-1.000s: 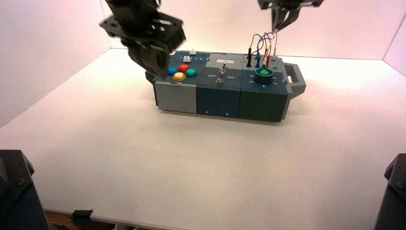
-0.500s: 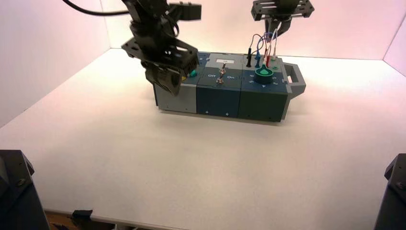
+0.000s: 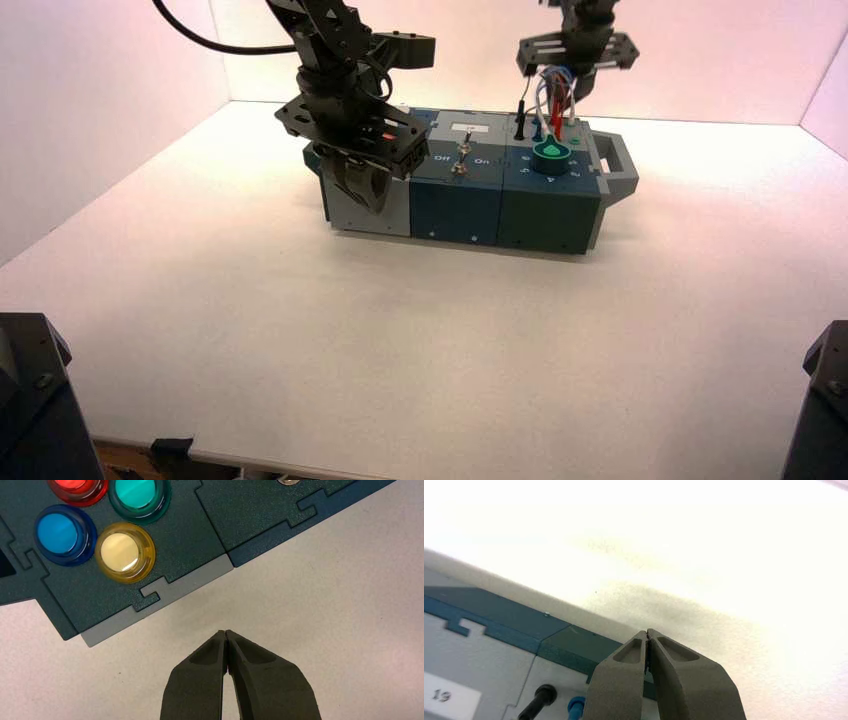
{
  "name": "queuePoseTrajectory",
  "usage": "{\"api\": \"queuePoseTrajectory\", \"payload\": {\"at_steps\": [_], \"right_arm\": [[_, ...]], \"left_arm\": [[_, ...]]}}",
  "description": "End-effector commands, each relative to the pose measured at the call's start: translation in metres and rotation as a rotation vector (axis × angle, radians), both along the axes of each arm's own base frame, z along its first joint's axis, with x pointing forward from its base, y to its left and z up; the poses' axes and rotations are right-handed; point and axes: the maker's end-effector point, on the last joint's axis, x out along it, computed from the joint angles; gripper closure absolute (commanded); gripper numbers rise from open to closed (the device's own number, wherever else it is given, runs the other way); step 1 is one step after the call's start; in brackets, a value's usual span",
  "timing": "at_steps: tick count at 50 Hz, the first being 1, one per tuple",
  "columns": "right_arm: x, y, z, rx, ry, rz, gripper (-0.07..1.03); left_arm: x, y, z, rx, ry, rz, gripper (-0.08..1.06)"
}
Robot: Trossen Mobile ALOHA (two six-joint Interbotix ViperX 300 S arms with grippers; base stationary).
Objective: Rotate the box clockwise.
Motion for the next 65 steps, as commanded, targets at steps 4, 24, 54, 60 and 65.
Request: {"api": "queuePoseTrajectory", "payload": {"at_steps": [4, 24, 54, 60, 65], "right_arm": [[0.008, 0.005, 0.005, 0.011, -0.021, 0.002, 0.98], [0.004, 0.005, 0.005, 0.007, 0.001, 0.008, 0.98], [-0.004, 0.004, 0.0, 0.001, 0.025, 0.012, 0.98], [-0.008, 0.004, 0.001, 0.001, 0.034, 0.011, 0.98], [-0.013, 0.004, 0.0, 0.0, 0.043, 0.011, 0.98]], "left_arm": [[0.008, -0.008, 0.01, -0.025, -0.031, -0.006, 1.01], [0.023, -0.001, 0.01, -0.022, -0.038, 0.027, 1.01], [0.046, -0.006, 0.006, 0.007, -0.029, 0.009, 1.01], [0.053, -0.006, 0.006, 0.002, -0.037, 0.016, 1.01], [0.057, -0.007, 0.004, 0.004, -0.036, 0.016, 1.01]]}}
